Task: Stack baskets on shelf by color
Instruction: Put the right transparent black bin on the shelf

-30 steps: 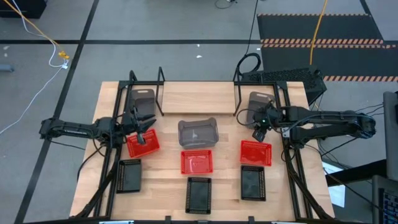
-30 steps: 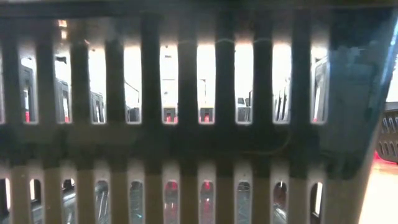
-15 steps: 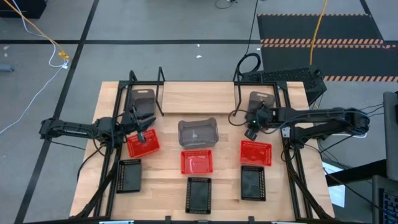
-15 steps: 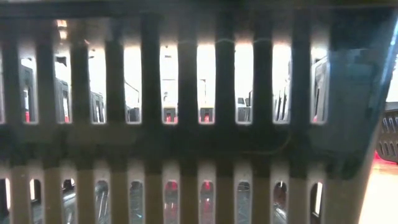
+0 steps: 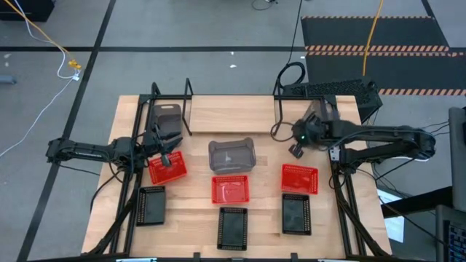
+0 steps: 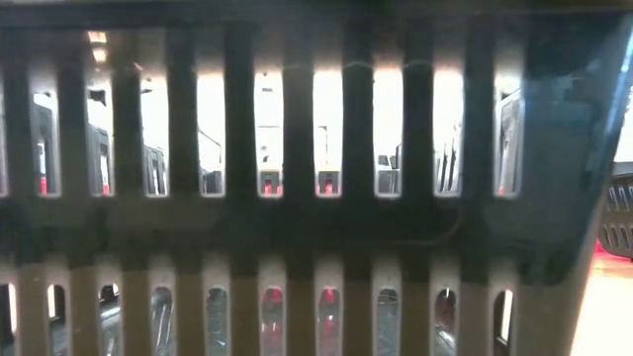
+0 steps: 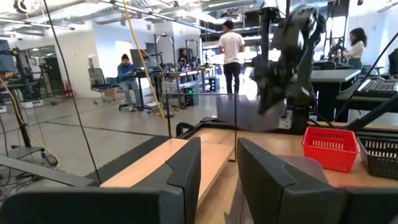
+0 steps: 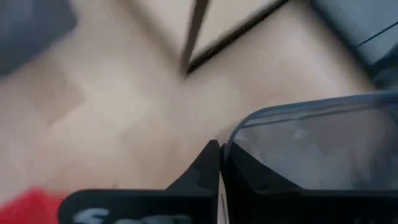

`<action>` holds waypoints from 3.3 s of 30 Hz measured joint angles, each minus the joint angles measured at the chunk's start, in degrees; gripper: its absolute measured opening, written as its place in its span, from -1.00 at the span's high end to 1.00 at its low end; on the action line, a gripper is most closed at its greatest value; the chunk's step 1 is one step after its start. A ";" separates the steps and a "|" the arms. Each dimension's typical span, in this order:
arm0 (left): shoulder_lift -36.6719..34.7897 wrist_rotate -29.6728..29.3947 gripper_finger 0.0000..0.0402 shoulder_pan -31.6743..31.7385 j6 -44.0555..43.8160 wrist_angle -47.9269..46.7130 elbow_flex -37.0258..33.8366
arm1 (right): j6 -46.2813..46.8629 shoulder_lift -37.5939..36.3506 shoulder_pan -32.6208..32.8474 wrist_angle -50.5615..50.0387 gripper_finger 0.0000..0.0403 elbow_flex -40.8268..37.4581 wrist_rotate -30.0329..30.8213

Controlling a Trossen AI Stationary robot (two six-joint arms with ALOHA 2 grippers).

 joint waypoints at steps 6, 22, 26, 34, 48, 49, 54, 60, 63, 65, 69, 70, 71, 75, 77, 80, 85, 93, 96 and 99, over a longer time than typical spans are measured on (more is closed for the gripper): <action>0.00 0.00 0.47 0.00 -0.23 -0.17 0.00 | -8.30 2.00 1.39 0.03 0.99 14.51 8.37; 0.02 -1.30 0.47 0.00 -0.43 -0.58 0.00 | -43.28 20.89 0.08 45.93 1.00 23.60 -5.95; 0.02 -1.31 0.47 0.00 -0.95 -0.78 0.00 | -41.26 28.84 -1.87 43.19 1.00 23.41 -7.74; 0.02 -1.33 0.47 0.00 -1.83 -1.80 0.00 | -40.72 35.69 -3.70 39.29 1.00 23.42 -7.98; 0.02 -3.87 0.47 0.00 -1.55 -2.35 0.00 | -32.66 36.68 -10.77 28.37 1.00 23.45 -18.91; 0.02 -3.87 0.47 0.00 -1.55 -2.33 0.00 | -32.64 36.68 -10.99 28.20 1.00 23.45 -19.99; 0.02 -3.87 0.47 0.00 -1.52 -2.33 0.00 | -32.18 36.68 -11.17 28.20 0.99 23.45 -19.88; 0.02 -3.87 0.47 0.00 -1.53 -2.81 0.00 | -31.69 36.54 -11.13 29.88 0.98 21.26 -19.79; 0.02 -3.87 0.47 0.00 -1.54 -2.83 0.00 | -31.78 36.57 -11.39 30.02 0.97 20.39 -19.65; 0.02 -3.87 0.47 0.00 -1.52 -2.83 0.00 | -31.67 36.57 -11.47 30.59 0.94 19.99 -19.63; 0.02 -3.87 0.47 0.00 -1.57 -2.83 0.00 | -31.65 36.63 -11.45 31.23 0.79 19.91 -19.55; 0.02 -3.87 0.47 0.00 -1.57 -2.83 0.00 | -31.65 36.63 -11.45 31.70 0.75 19.91 -19.57; 0.02 -3.87 0.47 0.00 -1.54 -2.83 0.00 | -31.75 36.63 -11.45 32.07 0.70 19.91 -19.56; 0.02 -3.88 0.47 0.00 -1.56 -2.83 0.00 | -32.20 36.63 -11.45 32.57 0.60 19.91 -19.77; 0.02 -3.89 0.47 0.00 -1.57 -2.83 0.00 | -32.62 36.63 -11.45 32.03 0.59 19.91 -19.81; 0.02 -3.89 0.47 0.00 -1.52 -2.85 0.00 | -32.94 36.63 -11.36 31.80 0.61 19.82 -19.92; 0.02 -3.89 0.47 0.00 -1.52 -2.85 0.00 | -33.15 36.63 -11.01 32.98 0.73 19.67 -22.84; 0.02 -3.91 0.47 0.00 -1.57 -2.77 0.00 | -33.91 36.63 -10.99 33.92 0.93 19.67 -27.39; 0.02 -3.91 0.47 0.01 -1.55 -2.77 0.00 | -35.13 36.63 -10.99 33.34 0.94 19.67 -27.26; 0.02 -3.91 0.47 0.00 -1.52 -2.77 0.00 | -33.92 36.63 -11.02 33.52 0.92 19.67 -27.18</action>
